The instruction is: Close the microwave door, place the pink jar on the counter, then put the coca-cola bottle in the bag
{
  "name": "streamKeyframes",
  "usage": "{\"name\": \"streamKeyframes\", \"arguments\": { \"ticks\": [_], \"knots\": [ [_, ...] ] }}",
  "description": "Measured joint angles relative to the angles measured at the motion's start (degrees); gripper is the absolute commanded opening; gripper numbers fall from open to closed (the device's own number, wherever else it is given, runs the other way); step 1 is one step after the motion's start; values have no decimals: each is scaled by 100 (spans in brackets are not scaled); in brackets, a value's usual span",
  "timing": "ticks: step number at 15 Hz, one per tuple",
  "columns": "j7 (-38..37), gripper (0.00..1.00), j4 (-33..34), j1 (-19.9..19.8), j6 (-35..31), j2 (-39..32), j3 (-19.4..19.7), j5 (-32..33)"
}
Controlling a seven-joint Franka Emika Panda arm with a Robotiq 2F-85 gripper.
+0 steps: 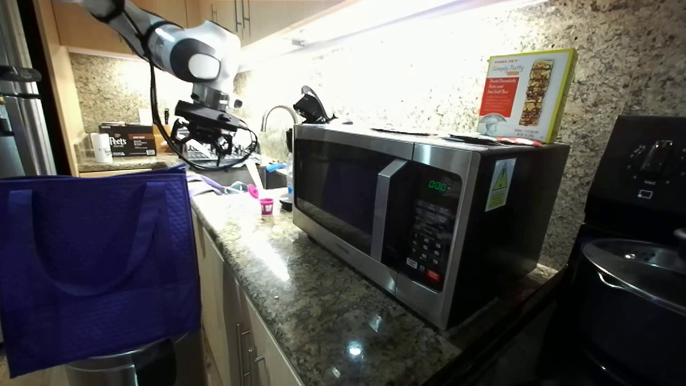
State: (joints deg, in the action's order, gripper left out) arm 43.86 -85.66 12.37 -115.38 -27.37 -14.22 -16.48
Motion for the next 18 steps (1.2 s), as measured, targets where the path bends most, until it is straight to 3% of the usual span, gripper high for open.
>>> {"name": "streamKeyframes", "arguments": {
  "ticks": [5,8,11,18],
  "knots": [
    [1888,100,999,-619,70,-1367,-283,-208],
    [2605,100,1523,-854,527,-1824,-510,-405],
    [2666,100,1901,-911,933,-2047,-549,-582],
    [2564,100,2144,-909,877,-2087,-528,-657]
  ]
}}
